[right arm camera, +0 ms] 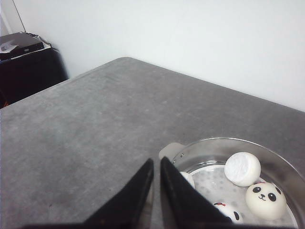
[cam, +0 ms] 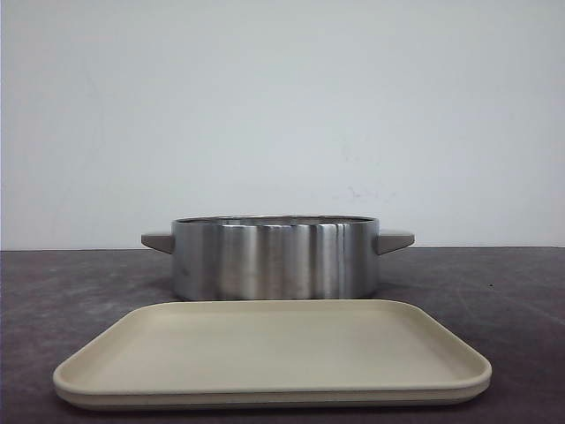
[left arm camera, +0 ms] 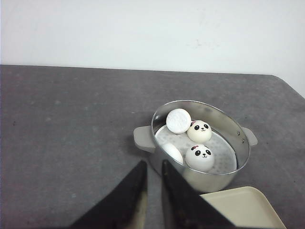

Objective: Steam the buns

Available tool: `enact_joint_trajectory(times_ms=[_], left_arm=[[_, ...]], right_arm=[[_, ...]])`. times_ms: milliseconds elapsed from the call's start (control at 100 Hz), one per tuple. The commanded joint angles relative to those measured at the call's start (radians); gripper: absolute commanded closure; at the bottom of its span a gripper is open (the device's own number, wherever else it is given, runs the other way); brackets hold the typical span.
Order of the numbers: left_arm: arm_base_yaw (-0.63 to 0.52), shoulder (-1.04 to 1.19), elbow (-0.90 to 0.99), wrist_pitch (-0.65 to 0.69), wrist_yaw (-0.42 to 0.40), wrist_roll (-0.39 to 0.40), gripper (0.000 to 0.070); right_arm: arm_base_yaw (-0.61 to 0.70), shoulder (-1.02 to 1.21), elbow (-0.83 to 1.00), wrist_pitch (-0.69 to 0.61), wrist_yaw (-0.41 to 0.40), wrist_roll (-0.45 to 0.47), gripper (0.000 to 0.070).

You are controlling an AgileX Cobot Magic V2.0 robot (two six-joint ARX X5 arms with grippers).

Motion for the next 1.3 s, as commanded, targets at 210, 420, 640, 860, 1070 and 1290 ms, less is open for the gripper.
enact_joint_trajectory(times_ms=[210,420,640,860,1070,1290], left_arm=[[-0.006,0.003,0.011,0.005,-0.002,-0.007,0.0685],[-0.006,0.003,0.011,0.005,-0.002,-0.007,0.0685],[-0.006,0.003,0.011,0.005,-0.002,-0.007,0.0684],[-0.006,0.003,0.011,0.005,-0.002,-0.007,0.0685],[-0.006,0.003,0.011,0.005,-0.002,-0.007,0.0685],[-0.006,0.003,0.011,0.005,-0.002,-0.007,0.0685]], right_arm=[[0.011,0.005,0.011,0.013,0.002,-0.007,0.0683],[-0.015,-0.098,0.01,-0.114,0.056,0.002,0.0683],[-0.15,-0.315,-0.127,-0.093,0.137,-0.14,0.0683],[-0.412,-0.57,-0.395,0.061,0.065,-0.14,0.0683],[-0.663,-0.776,-0.578,0.058,0.051,-0.142,0.0683],[-0.814,-0.916,-0.779,0.062,0.052,-0.138,0.0683]])
